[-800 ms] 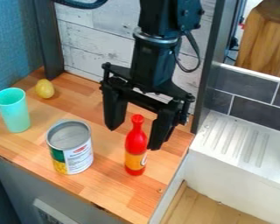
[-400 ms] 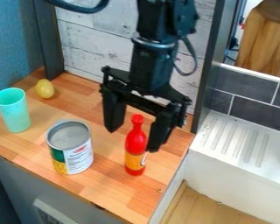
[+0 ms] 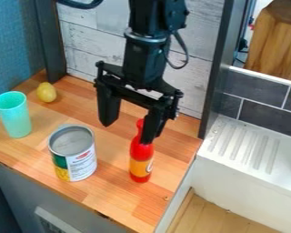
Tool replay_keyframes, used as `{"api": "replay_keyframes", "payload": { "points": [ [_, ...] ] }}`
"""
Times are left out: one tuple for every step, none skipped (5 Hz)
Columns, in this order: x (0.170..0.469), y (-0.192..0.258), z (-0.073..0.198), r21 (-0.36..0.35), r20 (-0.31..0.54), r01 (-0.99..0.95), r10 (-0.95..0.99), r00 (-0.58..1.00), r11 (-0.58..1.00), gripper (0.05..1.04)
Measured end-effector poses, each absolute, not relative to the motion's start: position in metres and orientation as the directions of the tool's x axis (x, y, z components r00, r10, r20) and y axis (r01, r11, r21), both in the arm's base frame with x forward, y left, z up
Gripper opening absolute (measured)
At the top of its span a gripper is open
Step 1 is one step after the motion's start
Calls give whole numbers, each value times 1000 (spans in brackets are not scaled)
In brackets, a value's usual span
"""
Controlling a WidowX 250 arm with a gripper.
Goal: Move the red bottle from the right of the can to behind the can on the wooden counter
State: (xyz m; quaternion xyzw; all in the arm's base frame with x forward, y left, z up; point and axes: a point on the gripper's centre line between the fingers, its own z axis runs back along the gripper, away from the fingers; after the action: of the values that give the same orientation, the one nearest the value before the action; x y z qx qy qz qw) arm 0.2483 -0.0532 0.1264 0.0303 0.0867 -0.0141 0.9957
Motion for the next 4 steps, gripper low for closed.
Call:
{"api": "replay_keyframes", "payload": {
  "points": [
    [261, -51, 108, 71, -241, 69, -50, 969, 995, 1001],
    [272, -46, 99, 68, -264, 90, -69, 962, 994, 1001],
    [275, -44, 95, 63, -275, 99, -78, 958, 993, 1000],
    [276, -44, 90, 66, -291, 102, -79, 953, 993, 947]
  ]
}}
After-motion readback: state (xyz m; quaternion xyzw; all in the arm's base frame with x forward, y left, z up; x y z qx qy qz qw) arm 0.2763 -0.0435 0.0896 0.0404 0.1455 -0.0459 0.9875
